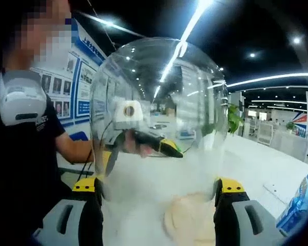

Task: Open the cover put in the Mizone put the cover back on

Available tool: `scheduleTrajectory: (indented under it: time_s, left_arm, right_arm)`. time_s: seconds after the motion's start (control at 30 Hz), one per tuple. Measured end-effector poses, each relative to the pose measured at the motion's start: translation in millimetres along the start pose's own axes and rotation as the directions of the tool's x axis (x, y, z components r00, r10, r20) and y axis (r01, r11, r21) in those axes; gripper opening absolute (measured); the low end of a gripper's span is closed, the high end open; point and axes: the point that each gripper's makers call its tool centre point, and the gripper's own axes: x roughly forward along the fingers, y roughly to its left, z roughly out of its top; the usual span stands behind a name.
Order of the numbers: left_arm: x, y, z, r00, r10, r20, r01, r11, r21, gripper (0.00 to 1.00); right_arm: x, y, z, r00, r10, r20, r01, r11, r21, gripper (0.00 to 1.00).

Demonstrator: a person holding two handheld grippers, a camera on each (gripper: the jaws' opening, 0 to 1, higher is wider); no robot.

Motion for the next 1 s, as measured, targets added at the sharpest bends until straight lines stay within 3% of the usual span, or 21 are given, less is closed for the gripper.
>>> scheduleTrajectory:
  time_s: [0.23,0.33,0.63,1.0]
  left_arm:
    - [-7,-17.5,6.3,1.0,0.008,0.005,-0.008,1.0,0.013,0.7]
    - [-8,-27.3,5.6,1.0,0.022,-0.021,-0.022,0.999,0.031,0.7]
    - [-12,-43.3,-1.0,0.997,0.041,-0.072,-0.036,0.997,0.066,0.69]
    - [-18,-58.4,-11.2,0.993,0.062,-0.096,-0.053,0.994,0.092,0.7]
  right_arm:
    - [-5,15,2.7,0.999,0.005,0.041,-0.006,1.0,0.02,0.84]
    - [-8,25,3.0,0.998,0.013,0.055,-0.014,1.0,0.014,0.85]
    - [-10,41,-3.0,0.999,0.015,0.044,-0.015,1.0,-0.001,0.85]
    - [-12,59,-6.4,0.999,0.007,0.031,-0.006,0.999,-0.033,0.86]
